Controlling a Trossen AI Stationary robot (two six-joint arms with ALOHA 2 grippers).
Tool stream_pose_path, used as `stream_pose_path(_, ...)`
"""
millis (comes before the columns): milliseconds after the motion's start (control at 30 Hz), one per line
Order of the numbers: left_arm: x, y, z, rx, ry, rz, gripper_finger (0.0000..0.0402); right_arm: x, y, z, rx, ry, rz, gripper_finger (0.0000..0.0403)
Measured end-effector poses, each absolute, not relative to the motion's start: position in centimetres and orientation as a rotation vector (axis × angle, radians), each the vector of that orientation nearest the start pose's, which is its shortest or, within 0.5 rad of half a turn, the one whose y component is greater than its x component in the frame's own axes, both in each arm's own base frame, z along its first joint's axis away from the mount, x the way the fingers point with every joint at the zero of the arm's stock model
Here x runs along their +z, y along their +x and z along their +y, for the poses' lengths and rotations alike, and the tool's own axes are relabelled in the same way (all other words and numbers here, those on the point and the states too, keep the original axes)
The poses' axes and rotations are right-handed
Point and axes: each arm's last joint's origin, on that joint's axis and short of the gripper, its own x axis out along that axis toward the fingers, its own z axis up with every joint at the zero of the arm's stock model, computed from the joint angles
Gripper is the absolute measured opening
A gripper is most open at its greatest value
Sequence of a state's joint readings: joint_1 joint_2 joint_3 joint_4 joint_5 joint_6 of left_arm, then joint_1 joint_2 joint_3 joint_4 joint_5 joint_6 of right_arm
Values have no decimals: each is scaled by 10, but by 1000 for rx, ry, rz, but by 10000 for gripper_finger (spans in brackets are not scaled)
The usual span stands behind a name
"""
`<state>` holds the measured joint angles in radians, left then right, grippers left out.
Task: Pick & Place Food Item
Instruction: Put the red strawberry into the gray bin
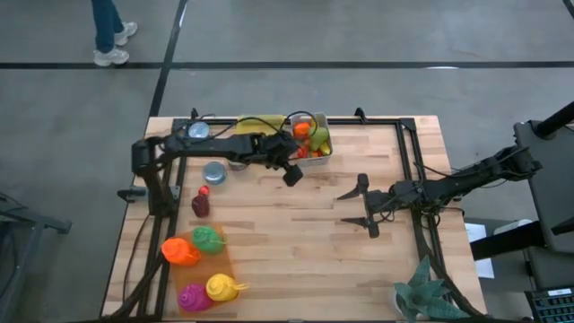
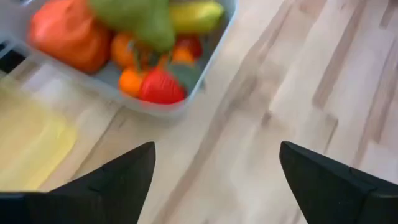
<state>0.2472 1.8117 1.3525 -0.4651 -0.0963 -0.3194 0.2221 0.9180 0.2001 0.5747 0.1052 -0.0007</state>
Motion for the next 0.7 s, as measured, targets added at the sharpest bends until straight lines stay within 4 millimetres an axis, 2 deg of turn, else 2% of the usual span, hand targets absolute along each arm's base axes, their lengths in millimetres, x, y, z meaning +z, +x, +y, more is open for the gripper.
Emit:
stream_pose_path(233,257,348,48,578,-343,947,348,183,175,36,117,-24,142,306)
stream_pose_path(433,272,325,8,718,-320,967,349,183,175,37,117,-24,143,306)
stream_pose_path(567,274,312,-9,783,-362,985,349,183,175,36,117,-24,142,306)
stream_pose_path(700,272,303,-15,869,-433,1013,349,183,175,36,114,-27,142,306)
